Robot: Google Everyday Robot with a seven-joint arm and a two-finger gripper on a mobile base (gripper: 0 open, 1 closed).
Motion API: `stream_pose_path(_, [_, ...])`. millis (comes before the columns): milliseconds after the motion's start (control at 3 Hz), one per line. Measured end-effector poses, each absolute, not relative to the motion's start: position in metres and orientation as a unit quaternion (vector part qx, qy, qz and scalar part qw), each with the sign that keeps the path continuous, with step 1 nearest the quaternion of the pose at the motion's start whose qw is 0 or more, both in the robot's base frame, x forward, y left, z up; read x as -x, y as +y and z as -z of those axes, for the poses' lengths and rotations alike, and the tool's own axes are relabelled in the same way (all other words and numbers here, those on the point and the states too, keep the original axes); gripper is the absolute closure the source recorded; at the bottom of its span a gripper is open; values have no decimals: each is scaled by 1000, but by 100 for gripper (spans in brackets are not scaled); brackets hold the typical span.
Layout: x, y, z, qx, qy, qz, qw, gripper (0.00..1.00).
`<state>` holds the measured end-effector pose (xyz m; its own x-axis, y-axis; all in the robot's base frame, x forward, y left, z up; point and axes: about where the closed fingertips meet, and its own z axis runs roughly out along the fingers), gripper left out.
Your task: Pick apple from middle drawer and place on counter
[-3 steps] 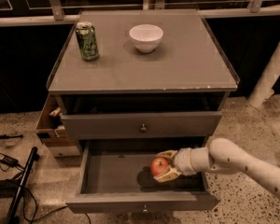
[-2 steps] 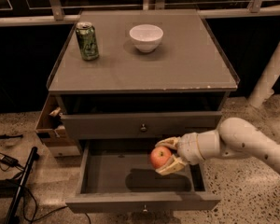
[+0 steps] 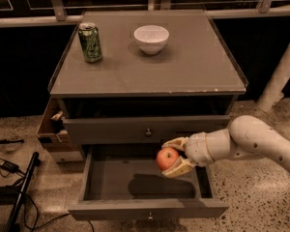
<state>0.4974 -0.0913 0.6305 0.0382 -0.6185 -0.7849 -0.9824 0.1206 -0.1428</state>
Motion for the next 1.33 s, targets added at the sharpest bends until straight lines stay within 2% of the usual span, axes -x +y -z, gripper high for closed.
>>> stream_pose_path(667, [-510,-97,-856,602,637,-204,436,100])
stream_pose_path(1333, [-526,-101,-882,597,637,-181,453,100])
